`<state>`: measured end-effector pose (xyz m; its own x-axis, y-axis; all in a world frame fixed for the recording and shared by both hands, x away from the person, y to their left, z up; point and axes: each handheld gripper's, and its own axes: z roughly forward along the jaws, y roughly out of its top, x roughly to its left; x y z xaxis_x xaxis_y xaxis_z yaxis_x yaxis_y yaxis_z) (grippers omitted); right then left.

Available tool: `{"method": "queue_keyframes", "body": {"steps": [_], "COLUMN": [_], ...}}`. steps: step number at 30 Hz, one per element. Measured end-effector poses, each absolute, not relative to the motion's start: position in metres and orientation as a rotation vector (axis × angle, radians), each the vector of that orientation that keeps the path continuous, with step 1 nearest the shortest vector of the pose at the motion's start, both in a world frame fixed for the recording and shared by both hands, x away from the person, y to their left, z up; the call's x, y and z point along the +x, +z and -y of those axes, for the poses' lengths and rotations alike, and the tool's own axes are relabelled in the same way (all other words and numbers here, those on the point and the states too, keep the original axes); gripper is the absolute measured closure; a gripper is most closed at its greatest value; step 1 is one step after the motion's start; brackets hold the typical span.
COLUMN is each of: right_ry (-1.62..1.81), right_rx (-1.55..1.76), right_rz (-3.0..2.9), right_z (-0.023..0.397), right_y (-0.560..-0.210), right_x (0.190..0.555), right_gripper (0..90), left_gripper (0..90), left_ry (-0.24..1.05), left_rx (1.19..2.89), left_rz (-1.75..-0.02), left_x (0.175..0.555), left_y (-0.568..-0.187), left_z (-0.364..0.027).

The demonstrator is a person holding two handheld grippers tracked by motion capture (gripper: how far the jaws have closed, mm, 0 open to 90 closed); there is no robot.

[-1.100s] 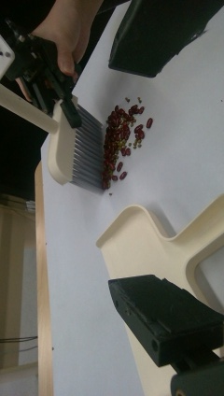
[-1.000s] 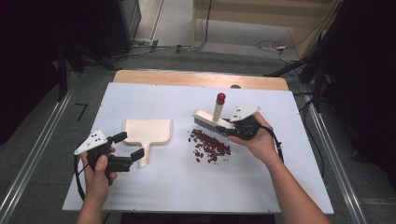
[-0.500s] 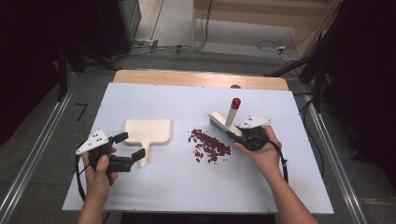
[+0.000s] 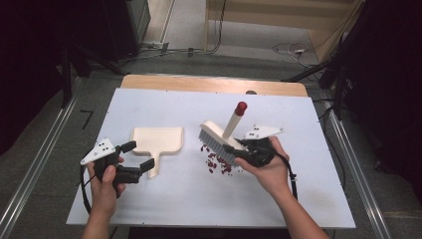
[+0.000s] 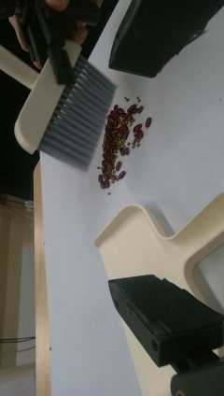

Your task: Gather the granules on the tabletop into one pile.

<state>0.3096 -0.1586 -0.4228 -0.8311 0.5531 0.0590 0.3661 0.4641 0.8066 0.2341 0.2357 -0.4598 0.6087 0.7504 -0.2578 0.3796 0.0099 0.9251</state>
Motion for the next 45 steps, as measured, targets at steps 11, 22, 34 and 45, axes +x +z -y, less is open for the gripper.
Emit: {"method": "queue_keyframes", "body": {"steps": [11,22,34,45], "right_ry": [1.268,1.186,1.174,1.333], "right_rx": [0.841,0.989,1.069,1.111], "right_rz": [-2.642,-2.569,-2.502,-2.443], "right_z": [0.131,0.159,0.178,0.14], "right_y": [-0.464,-0.467,-0.46,-0.437], "right_x": [0.308,0.335,0.344,0.332], "right_gripper": [65.4,65.3,65.3,65.4], "left_gripper": [0.0,0.0,0.0,0.0], "left_ry": [0.374,0.371,0.372,0.367], "left_rx": [1.599,1.601,1.602,1.611], "left_rz": [-0.965,-0.963,-0.966,-0.964], "left_x": [0.233,0.233,0.234,0.236], "left_y": [-0.459,-0.46,-0.46,-0.461], "left_z": [-0.237,-0.235,-0.236,-0.233]}}
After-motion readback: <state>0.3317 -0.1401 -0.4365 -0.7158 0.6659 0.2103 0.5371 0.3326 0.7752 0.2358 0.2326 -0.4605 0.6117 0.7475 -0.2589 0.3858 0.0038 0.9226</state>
